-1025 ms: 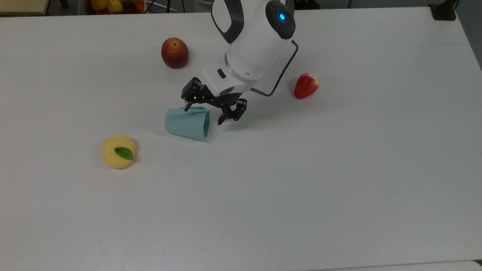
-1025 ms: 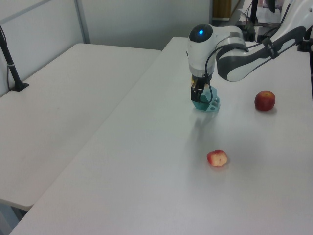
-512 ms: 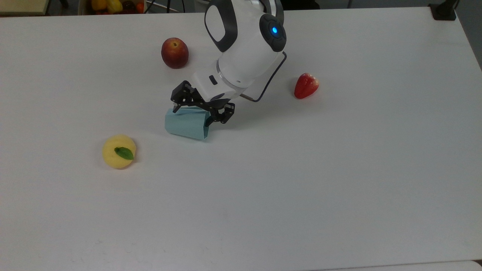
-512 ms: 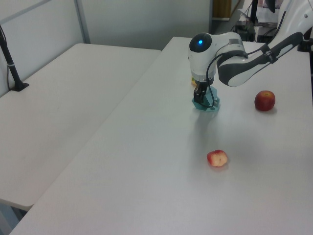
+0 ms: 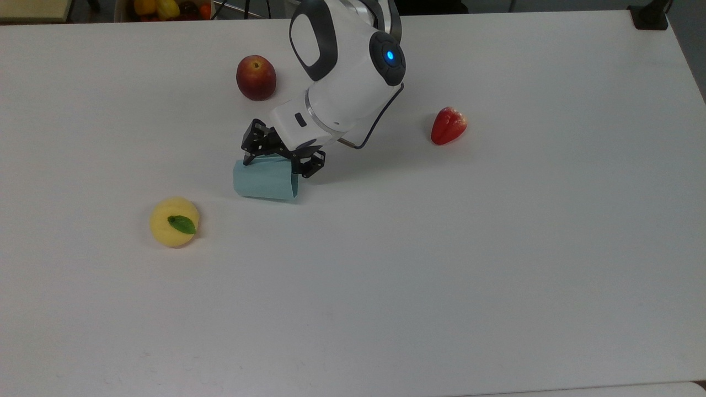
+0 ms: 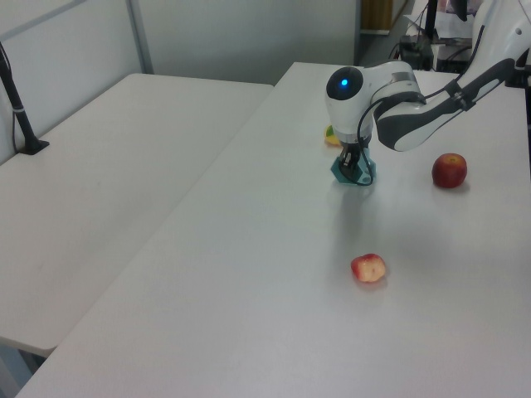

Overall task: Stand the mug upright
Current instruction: 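Lift and rotate the teal cup so its opening faces up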

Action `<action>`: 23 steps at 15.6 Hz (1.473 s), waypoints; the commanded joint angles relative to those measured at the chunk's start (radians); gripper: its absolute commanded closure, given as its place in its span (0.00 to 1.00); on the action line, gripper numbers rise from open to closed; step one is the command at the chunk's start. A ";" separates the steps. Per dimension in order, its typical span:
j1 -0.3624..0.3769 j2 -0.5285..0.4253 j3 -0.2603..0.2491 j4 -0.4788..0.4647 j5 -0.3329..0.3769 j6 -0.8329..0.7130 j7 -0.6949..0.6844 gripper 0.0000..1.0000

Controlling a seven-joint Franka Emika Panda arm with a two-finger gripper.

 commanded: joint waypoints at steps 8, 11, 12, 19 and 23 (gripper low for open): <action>-0.022 -0.066 0.000 -0.034 0.011 0.004 0.011 0.94; -0.025 -0.079 0.000 -0.022 0.076 0.004 0.011 0.95; -0.030 -0.090 0.000 -0.022 0.098 0.008 0.008 0.96; -0.071 -0.135 0.001 0.058 0.481 0.004 -0.280 0.99; -0.109 -0.124 -0.002 0.099 0.757 0.012 -0.579 0.99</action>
